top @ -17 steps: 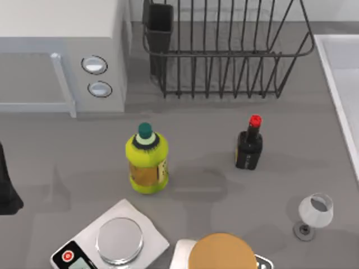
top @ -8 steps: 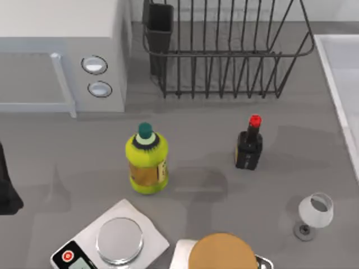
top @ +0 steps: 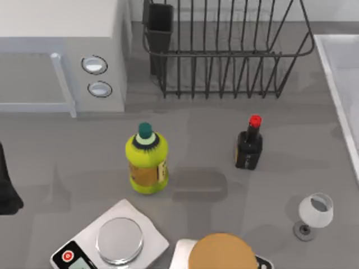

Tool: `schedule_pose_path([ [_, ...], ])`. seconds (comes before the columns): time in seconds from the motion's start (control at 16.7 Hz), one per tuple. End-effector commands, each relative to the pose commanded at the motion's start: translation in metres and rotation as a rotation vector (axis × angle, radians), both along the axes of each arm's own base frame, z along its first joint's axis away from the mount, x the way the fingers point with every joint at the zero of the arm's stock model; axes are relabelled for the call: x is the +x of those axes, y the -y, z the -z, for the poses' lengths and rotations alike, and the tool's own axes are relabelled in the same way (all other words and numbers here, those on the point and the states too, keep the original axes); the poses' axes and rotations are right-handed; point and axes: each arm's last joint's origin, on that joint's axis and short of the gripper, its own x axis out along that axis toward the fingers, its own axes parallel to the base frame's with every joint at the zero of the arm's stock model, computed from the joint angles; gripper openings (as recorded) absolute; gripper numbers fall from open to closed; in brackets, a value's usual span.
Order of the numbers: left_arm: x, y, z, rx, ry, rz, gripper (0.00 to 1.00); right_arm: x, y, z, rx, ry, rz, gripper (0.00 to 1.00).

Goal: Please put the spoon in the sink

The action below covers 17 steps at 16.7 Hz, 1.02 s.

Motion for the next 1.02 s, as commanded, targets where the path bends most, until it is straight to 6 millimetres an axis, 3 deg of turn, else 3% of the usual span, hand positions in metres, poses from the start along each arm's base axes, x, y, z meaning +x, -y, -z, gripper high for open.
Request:
schedule_pose_path([
  [0.24,0.0,0.0,0.0,0.0,0.0,0.0,1.0,0.018,-0.014,0.016,-0.002,0.004,-0.004,0.0],
  [0.66,0.0,0.0,0.0,0.0,0.0,0.0,1.0,0.019,-0.013,0.019,-0.002,0.006,-0.002,0.0],
  [1.02,0.0,0.0,0.0,0.0,0.0,0.0,1.0,0.021,-0.014,0.058,-0.001,0.005,-0.002,0.0],
])
